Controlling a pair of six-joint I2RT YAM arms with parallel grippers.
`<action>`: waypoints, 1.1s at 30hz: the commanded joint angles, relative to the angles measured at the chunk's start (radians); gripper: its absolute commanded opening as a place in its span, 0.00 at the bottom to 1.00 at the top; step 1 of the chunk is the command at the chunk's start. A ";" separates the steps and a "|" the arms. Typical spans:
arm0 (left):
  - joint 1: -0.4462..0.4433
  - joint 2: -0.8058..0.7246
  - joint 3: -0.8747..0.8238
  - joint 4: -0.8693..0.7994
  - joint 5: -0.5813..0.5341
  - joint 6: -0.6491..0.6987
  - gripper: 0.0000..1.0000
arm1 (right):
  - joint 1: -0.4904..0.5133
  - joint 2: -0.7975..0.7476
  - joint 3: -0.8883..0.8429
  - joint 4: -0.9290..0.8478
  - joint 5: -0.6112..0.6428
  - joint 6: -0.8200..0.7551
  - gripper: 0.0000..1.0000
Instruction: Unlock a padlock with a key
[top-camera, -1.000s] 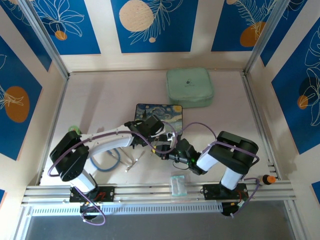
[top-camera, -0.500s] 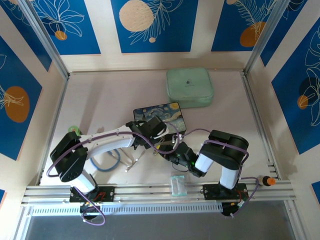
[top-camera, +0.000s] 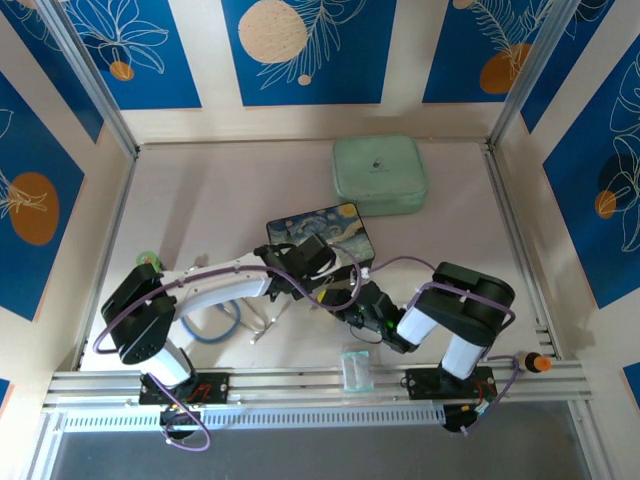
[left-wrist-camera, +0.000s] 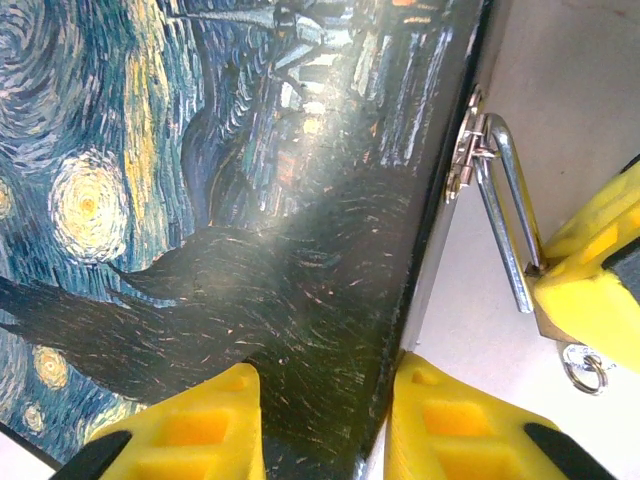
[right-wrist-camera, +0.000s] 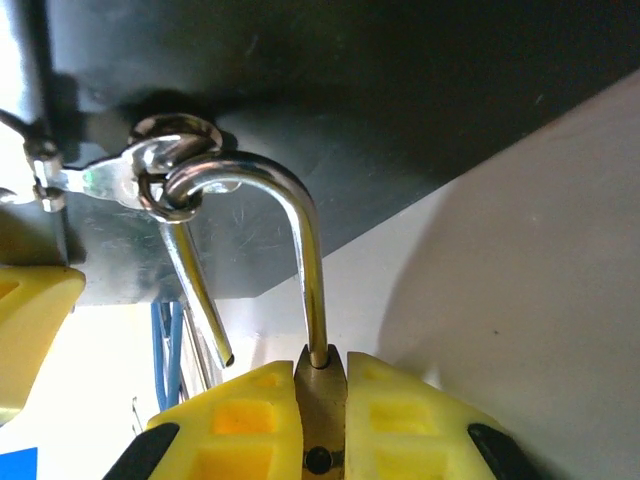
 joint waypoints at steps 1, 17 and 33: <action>-0.023 0.063 -0.058 -0.138 0.146 -0.025 0.24 | -0.037 -0.040 -0.001 -0.263 0.076 -0.009 0.00; -0.041 0.090 -0.083 -0.110 0.138 -0.020 0.24 | -0.140 -0.007 0.039 -0.161 -0.067 0.177 0.00; -0.051 0.108 -0.096 -0.107 0.110 -0.019 0.22 | -0.250 -0.023 -0.008 -0.090 -0.130 0.225 0.00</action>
